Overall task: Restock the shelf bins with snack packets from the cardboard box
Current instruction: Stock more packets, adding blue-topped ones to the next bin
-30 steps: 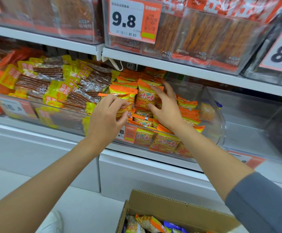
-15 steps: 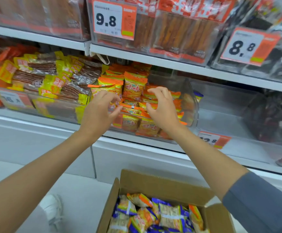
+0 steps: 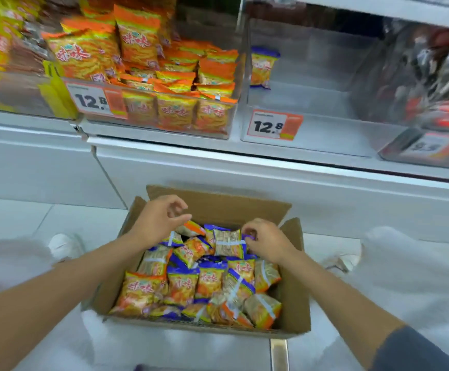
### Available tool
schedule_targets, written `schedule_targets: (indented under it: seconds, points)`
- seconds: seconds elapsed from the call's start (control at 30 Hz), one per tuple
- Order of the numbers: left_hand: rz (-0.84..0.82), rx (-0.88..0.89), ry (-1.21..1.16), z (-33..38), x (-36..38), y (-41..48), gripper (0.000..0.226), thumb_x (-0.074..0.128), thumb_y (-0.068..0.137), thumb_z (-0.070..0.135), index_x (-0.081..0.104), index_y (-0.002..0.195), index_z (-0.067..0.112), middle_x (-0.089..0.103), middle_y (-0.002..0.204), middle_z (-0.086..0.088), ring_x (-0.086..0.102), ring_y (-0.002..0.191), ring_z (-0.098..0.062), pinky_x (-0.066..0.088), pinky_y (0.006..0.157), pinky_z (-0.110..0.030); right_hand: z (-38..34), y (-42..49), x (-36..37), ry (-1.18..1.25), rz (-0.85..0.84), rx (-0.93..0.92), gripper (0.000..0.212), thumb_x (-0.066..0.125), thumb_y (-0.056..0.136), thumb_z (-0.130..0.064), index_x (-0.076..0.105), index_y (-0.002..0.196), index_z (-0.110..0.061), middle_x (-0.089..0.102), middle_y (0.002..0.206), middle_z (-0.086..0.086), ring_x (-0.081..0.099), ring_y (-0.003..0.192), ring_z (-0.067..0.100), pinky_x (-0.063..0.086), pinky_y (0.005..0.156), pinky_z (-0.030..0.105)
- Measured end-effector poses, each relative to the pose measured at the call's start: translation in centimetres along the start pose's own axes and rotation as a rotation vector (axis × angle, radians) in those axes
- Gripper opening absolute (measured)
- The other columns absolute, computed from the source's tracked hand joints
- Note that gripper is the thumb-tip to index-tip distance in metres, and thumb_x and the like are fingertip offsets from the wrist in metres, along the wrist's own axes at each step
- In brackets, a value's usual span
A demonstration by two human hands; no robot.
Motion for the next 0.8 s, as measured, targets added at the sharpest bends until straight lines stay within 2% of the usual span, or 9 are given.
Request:
schedule_targets:
  seconds: [0.2, 0.27, 0.33, 0.4, 0.47, 0.57, 0.63, 0.73, 0.8]
  points:
    - [-0.182, -0.141, -0.035, -2.8, 3.1, 0.3, 0.016, 0.076, 0.081, 0.028, 0.066, 0.092, 0.021, 0.064, 0.085, 0.007, 0.055, 0.068, -0.008, 0.042, 0.059, -0.015, 2.8, 0.6, 4.8, 0.187, -0.205, 0.139, 0.019, 0.050, 0.097, -0.012, 0.066, 0.107, -0.016, 0.063, 0.086, -0.005, 0.060, 0.077, 0.011, 0.048, 0.067, 0.028]
    - [-0.194, -0.165, -0.046, -3.3, 3.5, 0.1, 0.015, 0.076, 0.082, 0.025, 0.067, 0.093, 0.020, 0.063, 0.084, 0.008, 0.054, 0.068, -0.008, 0.043, 0.062, -0.017, 2.9, 0.4, 7.2, 0.164, -0.354, 0.131, 0.029, 0.052, 0.098, -0.015, 0.059, 0.126, -0.015, 0.066, 0.112, 0.004, 0.064, 0.100, 0.021, 0.052, 0.082, 0.034]
    - [-0.209, -0.188, -0.054, -3.8, 3.8, -0.2, 0.013, 0.076, 0.082, 0.024, 0.066, 0.091, 0.023, 0.063, 0.085, 0.006, 0.055, 0.068, -0.008, 0.044, 0.063, -0.019, 2.8, -0.1, 9.5, 0.048, -0.457, 0.098, 0.055, 0.057, 0.095, -0.016, 0.038, 0.147, -0.017, 0.050, 0.142, 0.007, 0.049, 0.129, 0.026, 0.044, 0.103, 0.039]
    - [-0.255, -0.196, -0.046, -4.1, 4.2, -0.5, 0.013, 0.075, 0.084, 0.024, 0.064, 0.091, 0.026, 0.063, 0.089, 0.005, 0.055, 0.067, -0.006, 0.042, 0.061, -0.015, 2.7, -0.1, 10.8, -0.057, -0.444, 0.077, 0.065, 0.060, 0.091, -0.015, 0.032, 0.150, -0.017, 0.043, 0.148, 0.007, 0.037, 0.137, 0.029, 0.034, 0.111, 0.044]
    - [-0.318, -0.193, -0.022, -4.0, 4.5, -0.9, 0.013, 0.073, 0.085, 0.024, 0.065, 0.095, 0.026, 0.063, 0.093, 0.005, 0.055, 0.067, -0.005, 0.041, 0.059, -0.013, 2.3, 0.3, 10.8, -0.061, -0.432, 0.072, 0.055, 0.063, 0.091, -0.018, 0.044, 0.142, -0.015, 0.049, 0.138, 0.009, 0.042, 0.131, 0.028, 0.038, 0.107, 0.040]
    - [-0.376, -0.162, -0.027, -2.6, 5.0, -1.2, 0.014, 0.071, 0.088, 0.020, 0.066, 0.101, 0.023, 0.062, 0.099, 0.004, 0.058, 0.074, -0.006, 0.045, 0.064, -0.015, 1.6, 0.7, 9.0, 0.216, -0.389, 0.109, 0.021, 0.065, 0.092, -0.020, 0.055, 0.110, -0.018, 0.053, 0.102, 0.007, 0.055, 0.089, 0.023, 0.050, 0.080, 0.039]
    - [-0.448, -0.134, -0.072, -0.9, 5.3, -1.3, 0.022, 0.071, 0.087, 0.020, 0.065, 0.108, 0.023, 0.061, 0.105, 0.009, 0.060, 0.089, -0.007, 0.050, 0.076, -0.018, 0.6, 1.1, 6.7, 0.374, -0.231, 0.147, 0.019, 0.066, 0.091, -0.020, 0.048, 0.096, -0.015, 0.049, 0.090, 0.003, 0.047, 0.070, 0.017, 0.042, 0.062, 0.030]
    - [-0.610, -0.094, -0.080, 1.1, 6.1, -1.7, 0.063, 0.080, 0.079, 0.031, 0.049, 0.133, 0.028, 0.050, 0.122, 0.019, 0.048, 0.114, -0.001, 0.043, 0.091, -0.021, -1.3, 1.6, 3.4, 0.811, -0.121, 0.256, 0.028, 0.066, 0.093, -0.027, 0.049, 0.105, -0.009, 0.064, 0.095, 0.006, 0.065, 0.076, 0.016, 0.054, 0.065, 0.028]
    - [-0.546, -0.127, -0.135, 1.2, 6.3, -1.4, 0.066, 0.081, 0.076, 0.031, 0.044, 0.131, 0.028, 0.057, 0.117, 0.012, 0.055, 0.109, -0.009, 0.050, 0.090, -0.029, -2.1, 1.7, 2.0, 1.090, -0.219, 0.307, 0.032, 0.053, 0.099, -0.036, 0.050, 0.115, -0.009, 0.068, 0.102, 0.016, 0.072, 0.080, 0.023, 0.060, 0.072, 0.030]
Point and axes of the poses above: each hand's wrist, its own y-axis towards the middle knuckle, its own x-axis out of the palm, z = x × y, the point moved 1 cm from there along y, towards the middle knuckle
